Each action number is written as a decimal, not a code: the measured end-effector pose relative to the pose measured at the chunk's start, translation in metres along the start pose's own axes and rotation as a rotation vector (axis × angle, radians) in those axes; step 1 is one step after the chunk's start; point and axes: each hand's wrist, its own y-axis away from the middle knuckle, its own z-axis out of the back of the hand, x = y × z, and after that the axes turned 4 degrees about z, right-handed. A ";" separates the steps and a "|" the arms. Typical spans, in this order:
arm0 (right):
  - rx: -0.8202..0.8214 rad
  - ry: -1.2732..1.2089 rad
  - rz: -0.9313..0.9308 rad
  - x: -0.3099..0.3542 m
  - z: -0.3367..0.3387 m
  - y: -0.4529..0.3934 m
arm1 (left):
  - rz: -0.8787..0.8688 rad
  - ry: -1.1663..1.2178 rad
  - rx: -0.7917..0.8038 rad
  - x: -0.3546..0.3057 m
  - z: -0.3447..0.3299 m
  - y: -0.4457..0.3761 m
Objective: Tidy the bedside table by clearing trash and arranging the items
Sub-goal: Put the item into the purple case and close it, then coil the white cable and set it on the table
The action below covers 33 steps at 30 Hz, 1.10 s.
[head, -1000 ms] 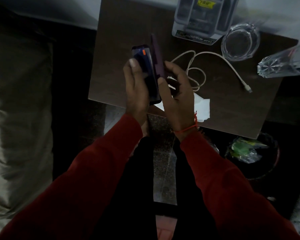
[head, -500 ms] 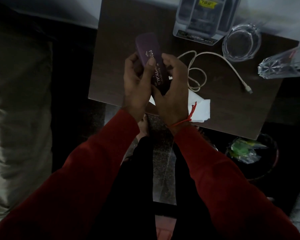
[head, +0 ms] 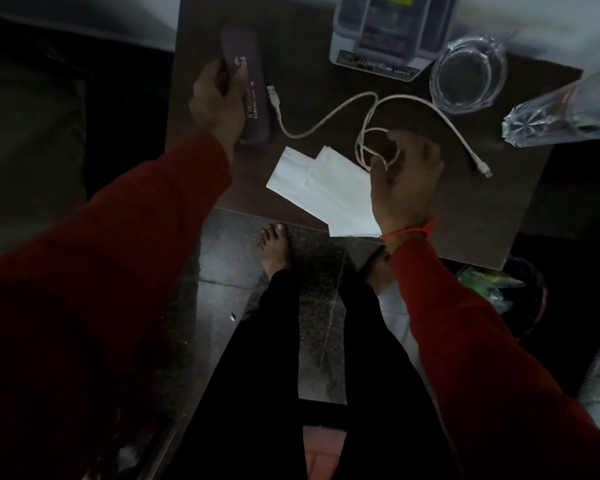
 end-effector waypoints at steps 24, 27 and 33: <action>-0.055 -0.090 -0.102 -0.005 0.028 -0.032 | -0.867 -0.145 0.128 -0.034 -0.019 0.108; -0.026 -0.329 0.183 0.017 0.052 -0.027 | -0.968 -0.113 0.146 -0.046 -0.016 0.123; 0.029 -0.422 0.283 0.041 0.094 -0.036 | -0.951 0.026 0.178 -0.082 -0.004 0.147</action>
